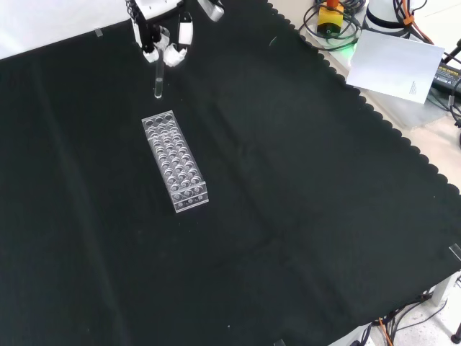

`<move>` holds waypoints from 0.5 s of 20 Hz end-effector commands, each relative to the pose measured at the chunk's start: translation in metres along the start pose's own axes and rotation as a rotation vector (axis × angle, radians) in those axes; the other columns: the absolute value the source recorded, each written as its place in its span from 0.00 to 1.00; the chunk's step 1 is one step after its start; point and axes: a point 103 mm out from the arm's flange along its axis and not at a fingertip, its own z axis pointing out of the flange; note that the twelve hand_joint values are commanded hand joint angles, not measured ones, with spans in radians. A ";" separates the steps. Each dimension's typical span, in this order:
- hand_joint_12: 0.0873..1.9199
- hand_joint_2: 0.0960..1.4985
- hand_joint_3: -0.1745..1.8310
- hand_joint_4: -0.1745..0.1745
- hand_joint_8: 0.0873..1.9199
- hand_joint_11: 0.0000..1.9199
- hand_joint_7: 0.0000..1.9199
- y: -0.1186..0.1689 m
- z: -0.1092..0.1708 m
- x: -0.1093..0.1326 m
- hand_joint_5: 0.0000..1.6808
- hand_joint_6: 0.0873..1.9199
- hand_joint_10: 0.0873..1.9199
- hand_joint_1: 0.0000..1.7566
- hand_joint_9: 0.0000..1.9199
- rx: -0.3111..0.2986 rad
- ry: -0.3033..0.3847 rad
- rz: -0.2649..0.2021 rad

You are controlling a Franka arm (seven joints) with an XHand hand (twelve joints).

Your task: Put the test tube back in the rack.

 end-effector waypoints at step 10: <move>0.45 0.34 0.43 0.00 0.15 0.75 0.94 -0.012 0.008 0.004 0.89 0.08 0.34 0.71 0.86 0.029 0.124 -0.014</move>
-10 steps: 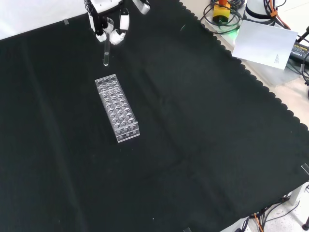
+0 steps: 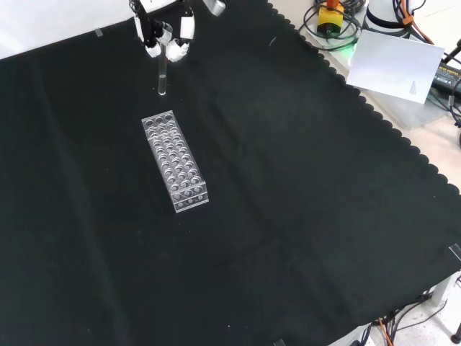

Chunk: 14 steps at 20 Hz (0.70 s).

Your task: Put the test tube back in the rack.

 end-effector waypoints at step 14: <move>0.45 0.34 0.43 0.00 0.15 0.75 0.94 -0.005 0.028 0.013 0.89 0.08 0.34 0.71 0.86 0.056 0.014 -0.050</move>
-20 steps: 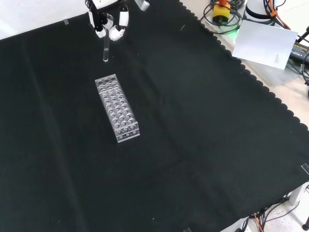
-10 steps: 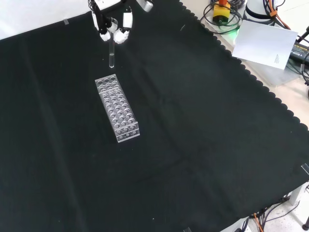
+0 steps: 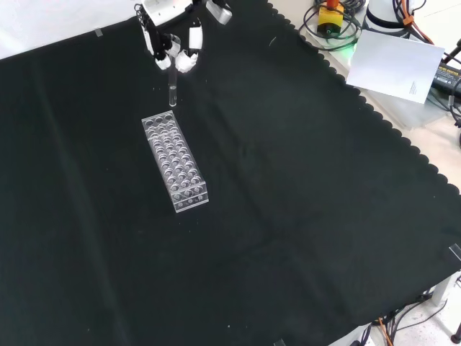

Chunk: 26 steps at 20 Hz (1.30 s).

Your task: Put the test tube back in the rack.

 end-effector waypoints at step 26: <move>0.45 0.34 0.43 0.00 0.15 0.75 0.94 0.012 0.044 -0.002 0.89 0.08 0.34 0.71 0.86 0.061 0.024 0.009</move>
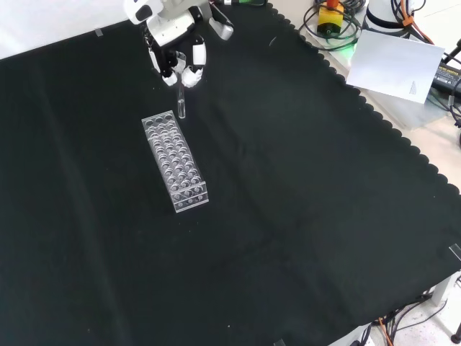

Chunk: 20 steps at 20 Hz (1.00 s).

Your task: Put the test tube back in the rack.

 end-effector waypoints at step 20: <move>0.45 0.34 0.43 0.00 0.15 0.75 0.94 0.024 0.007 -0.006 0.89 0.08 0.34 0.71 0.86 0.008 -0.019 0.025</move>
